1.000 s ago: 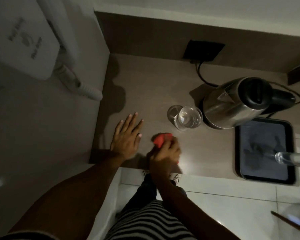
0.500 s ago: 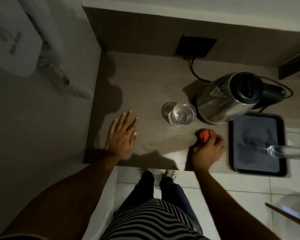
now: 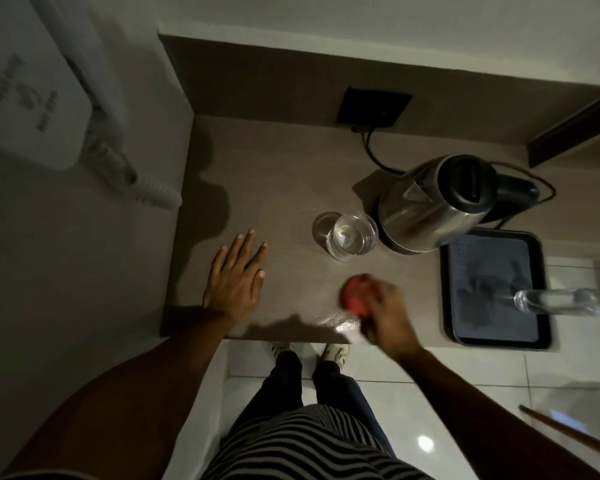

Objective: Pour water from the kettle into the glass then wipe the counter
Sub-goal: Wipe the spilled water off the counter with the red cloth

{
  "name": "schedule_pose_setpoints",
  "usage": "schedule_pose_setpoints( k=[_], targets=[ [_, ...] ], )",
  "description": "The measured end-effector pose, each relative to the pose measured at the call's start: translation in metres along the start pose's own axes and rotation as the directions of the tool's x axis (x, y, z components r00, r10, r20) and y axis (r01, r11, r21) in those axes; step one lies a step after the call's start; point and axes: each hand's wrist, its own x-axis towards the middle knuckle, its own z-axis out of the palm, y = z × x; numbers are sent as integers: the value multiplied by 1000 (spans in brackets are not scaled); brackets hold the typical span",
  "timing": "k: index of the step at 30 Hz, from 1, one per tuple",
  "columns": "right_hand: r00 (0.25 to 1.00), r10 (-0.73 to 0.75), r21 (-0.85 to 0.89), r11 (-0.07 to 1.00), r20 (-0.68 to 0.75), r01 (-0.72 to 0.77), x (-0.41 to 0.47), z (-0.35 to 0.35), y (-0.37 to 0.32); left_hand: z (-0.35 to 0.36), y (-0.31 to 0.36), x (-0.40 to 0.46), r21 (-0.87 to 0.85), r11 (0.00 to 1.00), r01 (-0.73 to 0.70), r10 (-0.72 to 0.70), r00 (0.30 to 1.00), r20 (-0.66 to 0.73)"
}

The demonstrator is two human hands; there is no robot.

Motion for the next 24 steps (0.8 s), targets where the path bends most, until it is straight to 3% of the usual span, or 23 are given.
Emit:
schedule_pose_setpoints(
  k=[1,3,5,6,7,9,11,12,13,15,17,19,21,23,24],
  targets=[
    [971,212,-15,976,-108,-215,-6,-7,16,1,0,1,-5,1000,3,-3,1000,-1],
    [759,586,-46,782,-284,-621,-6,-1,19,1,1,1,6,1000,2,-1,1000,-10],
    [465,798,75,529,-384,-845,6,23,-9,2,1,2,11,1000,-6,6,1000,-7],
    [396,834,120,470,-385,-874,16,34,-32,2,1,2,8,1000,-4,4,1000,-4],
    [415,841,126,480,-348,-868,24,45,-54,2,1,2,5,1000,-4,4,1000,-3],
    [623,755,59,645,-204,-762,29,70,-95,2,1,2,1,1000,-7,7,1000,-2],
    [877,478,-41,876,-50,-480,13,92,-126,2,-1,2,-15,1000,-4,4,1000,-4],
    [948,319,-51,947,12,-318,6,96,-128,1,0,0,-20,1000,-4,4,1000,-2],
    [985,160,-38,987,69,-158,3,93,-118,1,1,0,-22,1000,-3,3,1000,-5],
    [981,-139,-47,988,133,146,7,74,-87,1,-1,1,-34,999,-3,2,1000,-8],
    [953,-283,-84,952,112,293,9,47,-43,0,-3,2,-50,999,-9,8,1000,-16],
    [991,-131,-167,978,-19,126,1,18,2,0,-2,1,-42,999,-13,12,999,-42],
    [963,199,-227,944,-182,-238,-13,3,25,1,-1,0,-47,999,-18,14,998,-66],
    [808,489,-196,802,-327,-565,-18,9,20,2,1,-1,-32,999,-16,14,998,-66],
    [687,610,-119,707,-394,-697,-13,18,6,2,2,-1,-21,1000,-11,10,998,-61]
  ],
)
